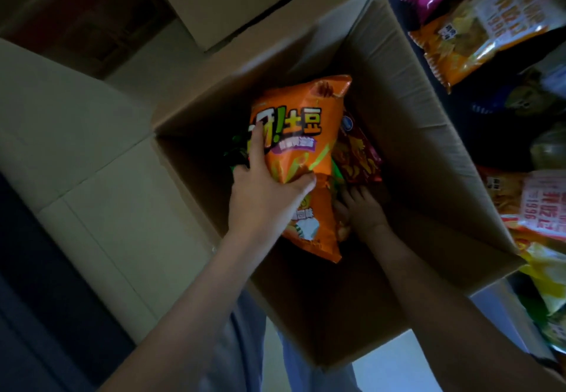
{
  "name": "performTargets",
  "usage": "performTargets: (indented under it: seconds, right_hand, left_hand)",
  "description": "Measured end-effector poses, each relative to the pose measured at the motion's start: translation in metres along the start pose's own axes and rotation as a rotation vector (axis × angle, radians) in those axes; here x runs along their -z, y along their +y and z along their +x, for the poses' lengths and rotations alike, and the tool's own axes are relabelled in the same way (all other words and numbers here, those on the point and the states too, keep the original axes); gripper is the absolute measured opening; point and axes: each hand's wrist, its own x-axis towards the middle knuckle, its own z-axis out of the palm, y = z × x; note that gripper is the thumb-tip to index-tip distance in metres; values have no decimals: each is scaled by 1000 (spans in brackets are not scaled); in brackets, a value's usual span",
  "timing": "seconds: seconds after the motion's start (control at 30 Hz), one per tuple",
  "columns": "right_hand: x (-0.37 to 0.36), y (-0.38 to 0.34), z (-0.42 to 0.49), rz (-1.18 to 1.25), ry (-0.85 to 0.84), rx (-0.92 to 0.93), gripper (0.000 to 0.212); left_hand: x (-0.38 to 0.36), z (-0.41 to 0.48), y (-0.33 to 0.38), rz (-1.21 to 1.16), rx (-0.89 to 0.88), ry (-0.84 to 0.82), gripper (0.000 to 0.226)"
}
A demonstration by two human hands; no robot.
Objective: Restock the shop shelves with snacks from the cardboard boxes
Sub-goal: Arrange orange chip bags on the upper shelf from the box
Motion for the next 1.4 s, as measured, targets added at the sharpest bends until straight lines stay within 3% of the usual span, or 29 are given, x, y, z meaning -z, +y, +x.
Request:
performTargets:
  seconds: [0.23, 0.33, 0.47, 0.63, 0.7, 0.8, 0.97, 1.13, 1.3, 1.4]
  right_hand:
    - [4, 9, -11, -126, 42, 25, 72]
    - [1, 11, -21, -131, 75, 39, 63]
    - [7, 13, -51, -42, 122, 5, 54]
    - [50, 30, -131, 113, 212, -109, 66]
    - [69, 35, -169, 238, 234, -163, 72]
    - [99, 48, -232, 486, 306, -286, 64]
    - [158, 80, -345, 1063, 409, -380, 61]
    - [205, 99, -439, 1443, 601, -357, 61]
    - [258, 106, -517, 1907, 752, -268, 62]
    - [291, 104, -556, 2120, 835, -195, 43]
  left_hand:
    - [11, 10, -10, -122, 16, -13, 109]
    - [15, 10, -9, -183, 13, -37, 108]
    - [16, 1, -1, -194, 36, -40, 109]
    - [33, -37, 38, -148, 30, -52, 112]
    - [50, -60, 62, -157, 20, -73, 115]
    - [88, -104, 103, -189, -36, -74, 113]
    - [168, -185, 177, -220, -184, 21, 101]
    - [235, -263, 243, -240, -289, 147, 108]
    - [287, -306, 302, -264, -486, 149, 100]
    - [316, -321, 336, -230, -597, 133, 103]
